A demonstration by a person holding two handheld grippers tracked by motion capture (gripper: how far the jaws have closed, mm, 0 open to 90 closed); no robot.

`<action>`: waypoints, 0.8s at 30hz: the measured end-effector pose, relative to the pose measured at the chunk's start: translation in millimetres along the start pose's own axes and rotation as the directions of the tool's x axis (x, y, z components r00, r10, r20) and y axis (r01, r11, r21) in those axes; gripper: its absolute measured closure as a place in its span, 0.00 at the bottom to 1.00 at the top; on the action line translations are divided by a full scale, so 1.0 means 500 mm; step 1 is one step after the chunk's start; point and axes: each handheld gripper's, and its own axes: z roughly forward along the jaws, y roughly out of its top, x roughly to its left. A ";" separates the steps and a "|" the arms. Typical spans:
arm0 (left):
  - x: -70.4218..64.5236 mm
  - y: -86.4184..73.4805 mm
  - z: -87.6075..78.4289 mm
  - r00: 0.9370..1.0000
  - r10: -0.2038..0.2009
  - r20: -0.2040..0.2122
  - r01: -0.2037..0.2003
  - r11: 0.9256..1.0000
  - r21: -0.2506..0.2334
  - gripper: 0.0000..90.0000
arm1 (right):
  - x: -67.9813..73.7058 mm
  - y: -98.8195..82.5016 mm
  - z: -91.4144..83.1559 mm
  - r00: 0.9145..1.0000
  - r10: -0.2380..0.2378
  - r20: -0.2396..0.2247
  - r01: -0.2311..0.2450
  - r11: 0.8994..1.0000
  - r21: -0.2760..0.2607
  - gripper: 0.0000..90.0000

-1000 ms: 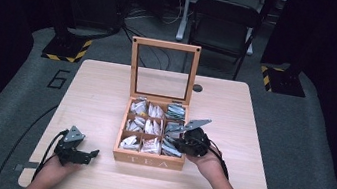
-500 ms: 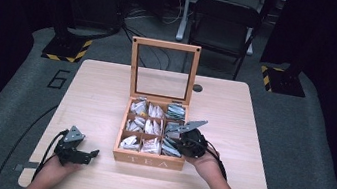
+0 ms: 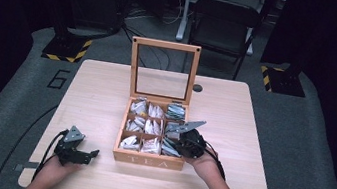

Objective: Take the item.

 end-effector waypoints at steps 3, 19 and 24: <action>0.000 0.000 0.000 1.000 -0.001 0.000 0.001 1.000 0.000 0.14 | 0.000 0.000 0.000 1.000 -0.006 -0.001 0.006 1.000 0.001 0.97; 0.000 0.000 0.000 1.000 0.000 0.000 0.000 1.000 0.000 0.14 | 0.003 0.000 -0.002 1.000 -0.009 -0.001 0.009 1.000 0.001 0.98; 0.000 0.000 0.000 1.000 0.001 -0.002 -0.001 1.000 0.000 0.14 | 0.003 0.002 -0.007 1.000 -0.014 -0.003 0.014 1.000 0.000 0.98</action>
